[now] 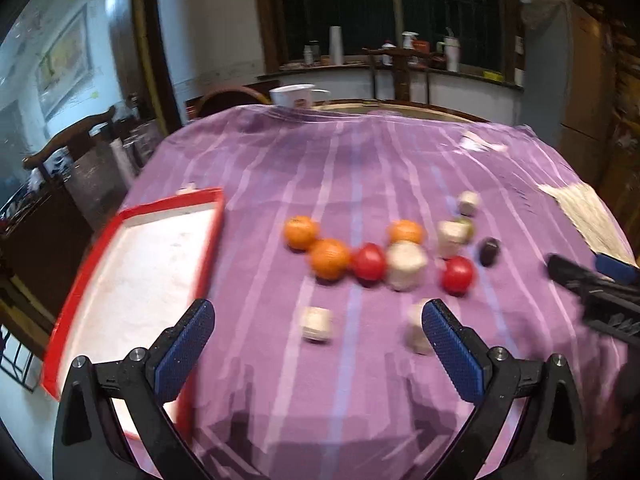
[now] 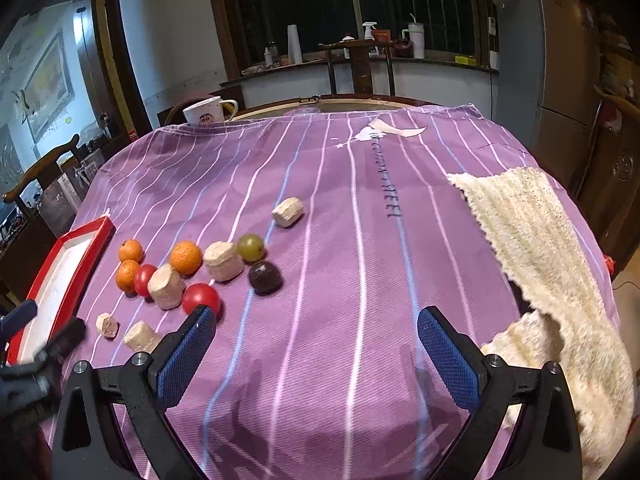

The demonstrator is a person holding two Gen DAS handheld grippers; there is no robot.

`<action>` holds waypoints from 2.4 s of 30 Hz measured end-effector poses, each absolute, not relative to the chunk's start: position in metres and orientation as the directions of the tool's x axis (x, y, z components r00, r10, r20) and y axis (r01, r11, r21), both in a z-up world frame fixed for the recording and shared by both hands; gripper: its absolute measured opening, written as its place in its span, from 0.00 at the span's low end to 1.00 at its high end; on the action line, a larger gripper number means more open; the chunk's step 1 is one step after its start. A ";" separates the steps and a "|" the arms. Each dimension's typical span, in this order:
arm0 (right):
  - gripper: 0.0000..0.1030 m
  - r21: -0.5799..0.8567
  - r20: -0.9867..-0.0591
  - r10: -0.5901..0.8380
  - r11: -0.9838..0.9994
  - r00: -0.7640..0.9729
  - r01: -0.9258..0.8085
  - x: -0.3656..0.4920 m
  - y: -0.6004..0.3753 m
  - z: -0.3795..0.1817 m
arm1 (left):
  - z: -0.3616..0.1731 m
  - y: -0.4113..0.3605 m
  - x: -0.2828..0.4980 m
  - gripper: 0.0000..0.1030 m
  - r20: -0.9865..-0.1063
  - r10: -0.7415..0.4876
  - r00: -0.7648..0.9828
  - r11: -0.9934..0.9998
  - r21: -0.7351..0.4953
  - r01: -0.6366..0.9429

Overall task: Organize fruits
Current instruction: 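Grasp the beige cork cylinder with the left tool while the right tool grasps the dark brown ball, then carry both held items over the white tray and open both tools to drop them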

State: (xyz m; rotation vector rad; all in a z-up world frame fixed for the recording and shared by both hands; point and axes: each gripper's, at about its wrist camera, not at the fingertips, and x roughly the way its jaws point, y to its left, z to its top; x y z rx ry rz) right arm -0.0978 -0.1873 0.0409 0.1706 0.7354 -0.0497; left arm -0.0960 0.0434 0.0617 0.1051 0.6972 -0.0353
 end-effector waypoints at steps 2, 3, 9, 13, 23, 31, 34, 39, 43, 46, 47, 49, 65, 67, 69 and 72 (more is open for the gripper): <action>0.99 0.133 -0.668 0.013 0.986 0.744 0.102 -0.097 -0.194 0.044 | 0.065 0.073 -0.088 1.00 -0.645 0.006 0.764 0.999 0.037 0.023; 0.99 0.129 -0.666 0.013 0.987 0.746 0.098 -0.097 -0.196 0.046 | 0.067 0.085 -0.084 1.00 -0.649 0.010 0.760 1.000 0.016 0.001; 0.62 0.102 -0.680 0.042 0.994 0.732 0.039 -0.084 -0.186 0.045 | 0.064 0.103 -0.078 1.00 -0.669 -0.059 0.741 0.998 -0.063 0.023; 0.56 0.122 -0.708 0.097 0.992 0.699 -0.014 -0.071 -0.174 0.036 | 0.057 0.074 -0.078 0.96 -0.690 -0.228 0.687 0.973 -0.143 0.179; 0.56 0.159 -0.748 0.145 0.986 0.648 -0.037 -0.033 -0.172 0.027 | 0.028 -0.010 -0.067 0.67 -0.757 -0.338 0.560 0.917 -0.132 0.376; 0.52 0.204 -0.767 0.196 0.977 0.611 -0.056 -0.017 -0.165 0.007 | 0.011 -0.013 -0.054 0.27 -0.789 -0.287 0.543 0.934 -0.104 0.343; 0.34 0.218 -0.763 0.213 0.974 0.611 -0.067 -0.017 -0.164 0.006 | 0.012 -0.006 -0.053 0.27 -0.789 -0.310 0.530 0.933 -0.144 0.331; 0.28 0.239 -0.743 0.228 0.969 0.629 -0.070 -0.025 -0.166 0.015 | 0.023 0.007 -0.062 0.27 -0.770 -0.322 0.551 0.936 -0.169 0.310; 0.28 0.235 -0.715 0.236 0.968 0.658 -0.092 -0.038 -0.158 0.033 | 0.041 0.028 -0.071 0.27 -0.741 -0.326 0.587 0.940 -0.189 0.284; 0.28 0.241 -0.693 0.268 0.961 0.669 -0.135 -0.049 -0.144 0.049 | 0.055 0.054 -0.076 0.27 -0.718 -0.300 0.628 0.953 -0.194 0.234; 0.28 0.245 -0.685 0.284 0.957 0.671 -0.156 -0.053 -0.137 0.054 | 0.061 0.067 -0.077 0.27 -0.709 -0.285 0.645 0.958 -0.196 0.208; 0.28 0.255 -0.670 0.326 0.945 0.667 -0.206 -0.060 -0.119 0.064 | 0.069 0.092 -0.078 0.27 -0.697 -0.242 0.675 0.970 -0.188 0.153; 0.28 0.296 -0.714 0.578 0.760 0.395 -0.578 -0.058 0.100 0.047 | 0.042 0.259 -0.080 0.27 -0.749 0.124 0.651 0.957 -0.083 -0.278; 0.28 0.289 -0.732 0.573 0.752 0.370 -0.592 -0.057 0.115 0.036 | 0.037 0.266 -0.080 0.27 -0.755 0.127 0.644 0.954 -0.084 -0.287; 0.28 0.280 -0.745 0.564 0.749 0.357 -0.601 -0.062 0.127 0.029 | 0.034 0.272 -0.084 0.27 -0.756 0.133 0.641 0.952 -0.083 -0.295; 0.29 0.262 -0.758 0.548 0.752 0.354 -0.605 -0.062 0.135 0.022 | 0.032 0.278 -0.087 0.27 -0.758 0.128 0.639 0.948 -0.096 -0.304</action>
